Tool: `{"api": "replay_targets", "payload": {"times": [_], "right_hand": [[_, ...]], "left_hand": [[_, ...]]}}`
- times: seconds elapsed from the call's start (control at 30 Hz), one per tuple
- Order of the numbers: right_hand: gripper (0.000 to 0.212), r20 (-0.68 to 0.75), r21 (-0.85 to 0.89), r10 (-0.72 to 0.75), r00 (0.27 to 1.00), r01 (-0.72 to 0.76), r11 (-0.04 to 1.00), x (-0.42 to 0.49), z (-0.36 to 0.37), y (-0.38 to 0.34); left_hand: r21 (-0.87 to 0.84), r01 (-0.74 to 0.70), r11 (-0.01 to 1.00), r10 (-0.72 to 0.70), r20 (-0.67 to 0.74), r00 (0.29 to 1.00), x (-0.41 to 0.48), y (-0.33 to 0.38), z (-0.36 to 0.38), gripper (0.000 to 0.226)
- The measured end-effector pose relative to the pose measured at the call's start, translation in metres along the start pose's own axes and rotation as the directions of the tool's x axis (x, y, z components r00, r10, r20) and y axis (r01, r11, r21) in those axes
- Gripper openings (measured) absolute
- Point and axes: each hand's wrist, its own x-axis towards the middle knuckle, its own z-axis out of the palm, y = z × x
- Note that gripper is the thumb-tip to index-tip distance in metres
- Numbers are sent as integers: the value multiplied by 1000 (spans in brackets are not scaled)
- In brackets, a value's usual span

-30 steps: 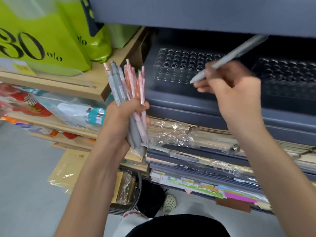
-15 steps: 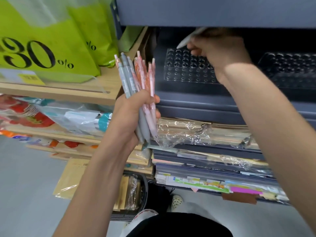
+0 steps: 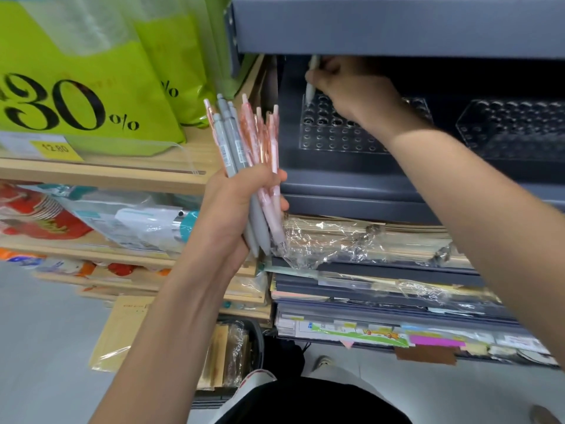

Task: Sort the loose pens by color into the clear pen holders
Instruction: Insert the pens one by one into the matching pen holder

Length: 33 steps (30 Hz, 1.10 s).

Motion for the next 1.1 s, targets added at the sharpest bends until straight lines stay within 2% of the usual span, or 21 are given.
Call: {"api": "replay_targets", "payload": {"times": [0.1, 0.2, 0.4, 0.47, 0.53, 0.57, 0.63, 0.7, 0.73, 0.83, 0.97, 1.03, 1.1], "right_hand": [[31, 75, 15, -37, 996, 36, 999, 6, 1, 1], [30, 67, 14, -39, 997, 38, 999, 9, 3, 5], [28, 72, 28, -25, 997, 23, 999, 1, 0, 3], [29, 20, -12, -4, 1000, 4, 1000, -11, -7, -2], [39, -106, -25, -18, 994, 16, 1000, -28, -14, -6], [40, -115, 35, -19, 993, 23, 999, -38, -17, -9], [38, 41, 220, -16, 999, 6, 975, -61, -20, -19], [42, 202, 290, -38, 979, -22, 957, -79, -19, -23], [43, 235, 300, -41, 971, -32, 953, -84, -18, -23], [39, 247, 300, -21, 969, -55, 952, -88, -17, -17], [25, 243, 317, 30, 969, -109, 942, -92, -24, -6], [17, 210, 392, 33, 977, -115, 913, -96, -31, 1], [11, 127, 536, 39, 991, -102, 838, -99, -41, 8]], "left_hand": [[-29, -8, 1000, 8, -2, 1000, 1, -1, 1, 51], [-33, -24, 999, 24, -2, 1000, 2, -4, 1, 63], [-34, -40, 999, 40, 5, 999, 2, -4, 0, 67], [-31, -43, 999, 43, 7, 999, 2, -5, -1, 65], [-27, -47, 999, 47, 3, 999, 2, -5, -2, 64], [-23, -50, 999, 50, -3, 999, 2, -6, -2, 64], [-4, -55, 998, 55, -13, 998, 2, -7, -1, 63], [17, -63, 998, 63, -6, 998, 2, -7, 1, 59], [30, -69, 997, 69, 7, 998, 2, -8, 2, 55], [64, -87, 994, 83, 55, 995, 1, -12, 8, 37], [44, -92, 995, 90, 44, 995, -1, -18, 21, 38], [15, -79, 997, 79, 1, 997, -2, -21, 27, 46], [20, -69, 997, 70, -12, 998, -2, -24, 31, 41]]}}
